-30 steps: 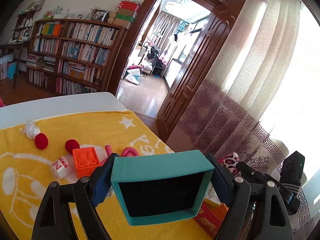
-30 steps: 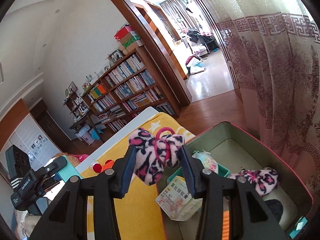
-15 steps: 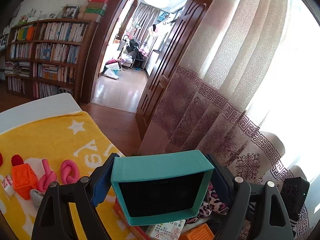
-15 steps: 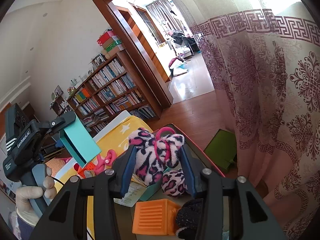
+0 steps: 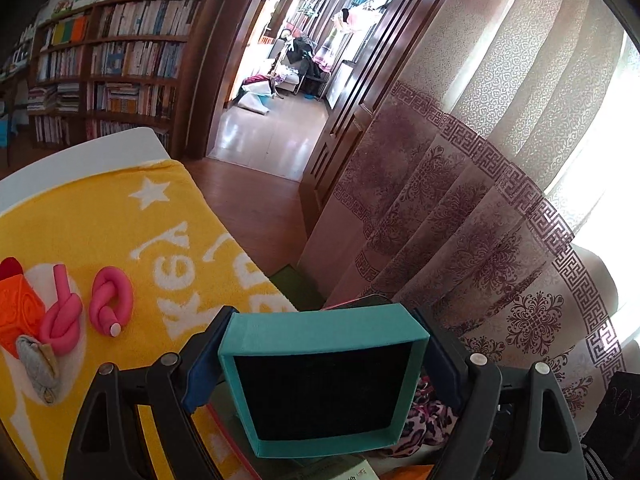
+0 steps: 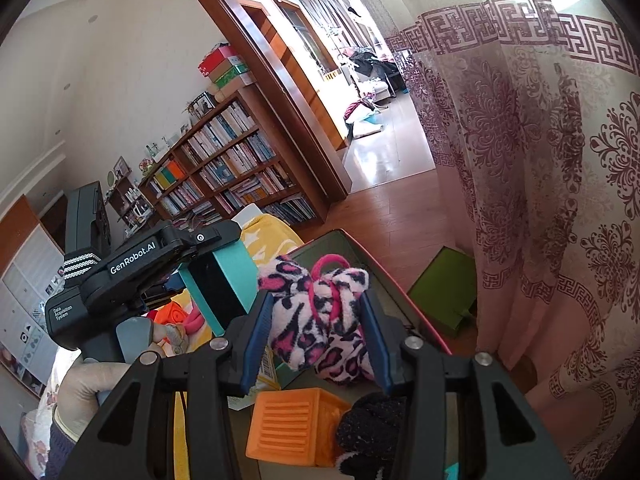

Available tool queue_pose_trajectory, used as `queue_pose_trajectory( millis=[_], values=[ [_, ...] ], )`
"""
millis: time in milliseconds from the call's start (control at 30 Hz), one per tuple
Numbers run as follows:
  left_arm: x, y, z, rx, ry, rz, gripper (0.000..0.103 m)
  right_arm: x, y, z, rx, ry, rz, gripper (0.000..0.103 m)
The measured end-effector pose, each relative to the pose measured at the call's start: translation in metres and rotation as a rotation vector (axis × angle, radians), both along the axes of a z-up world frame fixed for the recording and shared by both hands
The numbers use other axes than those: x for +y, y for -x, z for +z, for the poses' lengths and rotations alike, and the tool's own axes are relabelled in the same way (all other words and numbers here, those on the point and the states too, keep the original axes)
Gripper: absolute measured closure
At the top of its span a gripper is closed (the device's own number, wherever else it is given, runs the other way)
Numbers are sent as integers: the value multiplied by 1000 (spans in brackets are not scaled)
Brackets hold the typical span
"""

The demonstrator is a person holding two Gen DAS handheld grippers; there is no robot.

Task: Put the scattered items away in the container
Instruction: 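Lift and carry the plush and teal box over the red tin with both grippers, then open both grippers to drop the plush and teal box into the tin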

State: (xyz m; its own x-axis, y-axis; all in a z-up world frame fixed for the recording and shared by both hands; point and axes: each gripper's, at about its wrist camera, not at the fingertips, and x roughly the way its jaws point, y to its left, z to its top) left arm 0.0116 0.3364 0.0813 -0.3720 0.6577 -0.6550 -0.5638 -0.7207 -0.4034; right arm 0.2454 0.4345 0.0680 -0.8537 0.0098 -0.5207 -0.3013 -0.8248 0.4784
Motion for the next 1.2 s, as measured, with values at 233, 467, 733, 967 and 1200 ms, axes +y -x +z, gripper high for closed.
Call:
queue_pose_trajectory(
  millis=[233,467,733,967,1200],
  values=[
    [-7,2,-2,-21,-16,-10,11,6,2,0,-4,14,-9,55],
    [-21,0,5,-13,-39,-15,11,10,12,5,17,65,-19,51],
    [-53,4,4,-31,-63,33,11,-1,14,9,13,54,-15,51],
    [-104,6,-1,-18,-50,123,11,-16,18,12,10,53,11,45],
    [-165,13,-10,-42,-45,232,11,-51,32,21,19,27,97,43]
  ],
)
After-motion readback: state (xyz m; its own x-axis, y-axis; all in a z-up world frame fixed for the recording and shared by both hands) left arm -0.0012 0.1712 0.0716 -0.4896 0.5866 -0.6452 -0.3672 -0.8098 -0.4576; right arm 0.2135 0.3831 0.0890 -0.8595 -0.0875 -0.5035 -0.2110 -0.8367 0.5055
